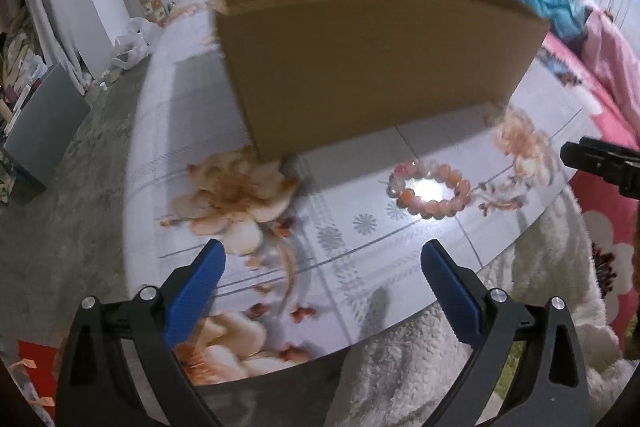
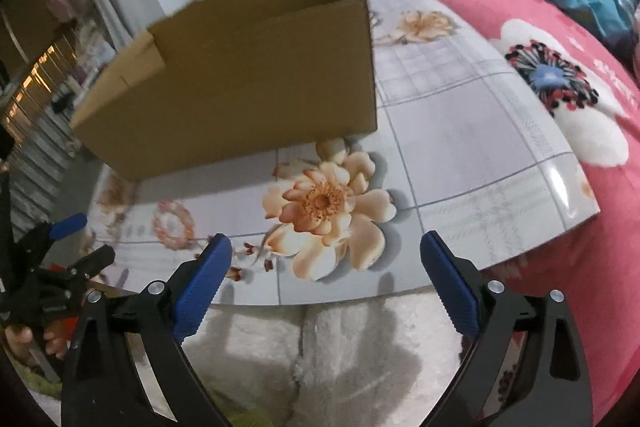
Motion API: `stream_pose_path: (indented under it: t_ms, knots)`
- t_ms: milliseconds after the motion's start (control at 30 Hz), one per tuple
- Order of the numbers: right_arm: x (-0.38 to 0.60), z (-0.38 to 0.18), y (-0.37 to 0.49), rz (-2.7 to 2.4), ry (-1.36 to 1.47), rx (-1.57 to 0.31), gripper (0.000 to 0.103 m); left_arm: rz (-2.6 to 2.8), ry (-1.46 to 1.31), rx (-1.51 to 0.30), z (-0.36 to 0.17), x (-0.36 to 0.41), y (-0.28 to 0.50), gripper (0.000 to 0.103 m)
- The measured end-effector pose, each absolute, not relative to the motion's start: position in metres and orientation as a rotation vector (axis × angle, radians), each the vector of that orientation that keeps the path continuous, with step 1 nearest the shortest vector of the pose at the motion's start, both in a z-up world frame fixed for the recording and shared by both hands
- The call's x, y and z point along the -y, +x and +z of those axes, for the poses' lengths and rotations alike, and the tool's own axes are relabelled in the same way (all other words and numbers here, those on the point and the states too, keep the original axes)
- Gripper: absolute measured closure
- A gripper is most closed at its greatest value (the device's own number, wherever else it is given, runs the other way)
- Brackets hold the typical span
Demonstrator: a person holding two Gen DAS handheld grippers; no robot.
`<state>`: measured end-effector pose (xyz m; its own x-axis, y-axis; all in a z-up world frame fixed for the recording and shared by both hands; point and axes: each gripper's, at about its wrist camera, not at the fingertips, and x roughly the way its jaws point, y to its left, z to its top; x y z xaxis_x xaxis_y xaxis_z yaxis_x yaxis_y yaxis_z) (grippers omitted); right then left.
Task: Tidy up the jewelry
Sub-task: 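Withdraw both open tools toward the pink bead bracelet beside the box, then lower the open right tool onto the pink bead bracelet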
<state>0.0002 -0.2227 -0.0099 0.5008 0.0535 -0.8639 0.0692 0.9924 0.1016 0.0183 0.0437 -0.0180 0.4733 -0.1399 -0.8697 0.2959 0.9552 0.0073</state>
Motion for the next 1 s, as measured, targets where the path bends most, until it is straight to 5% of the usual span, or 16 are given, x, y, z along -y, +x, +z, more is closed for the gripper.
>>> stream_pose_path:
  t_ms: [1000]
  knots:
    - [0.206,-0.053,0.005,-0.020,-0.054,-1.051,0.008,-0.227,0.164,-1.079,-0.043,-0.017,0.020,0.006]
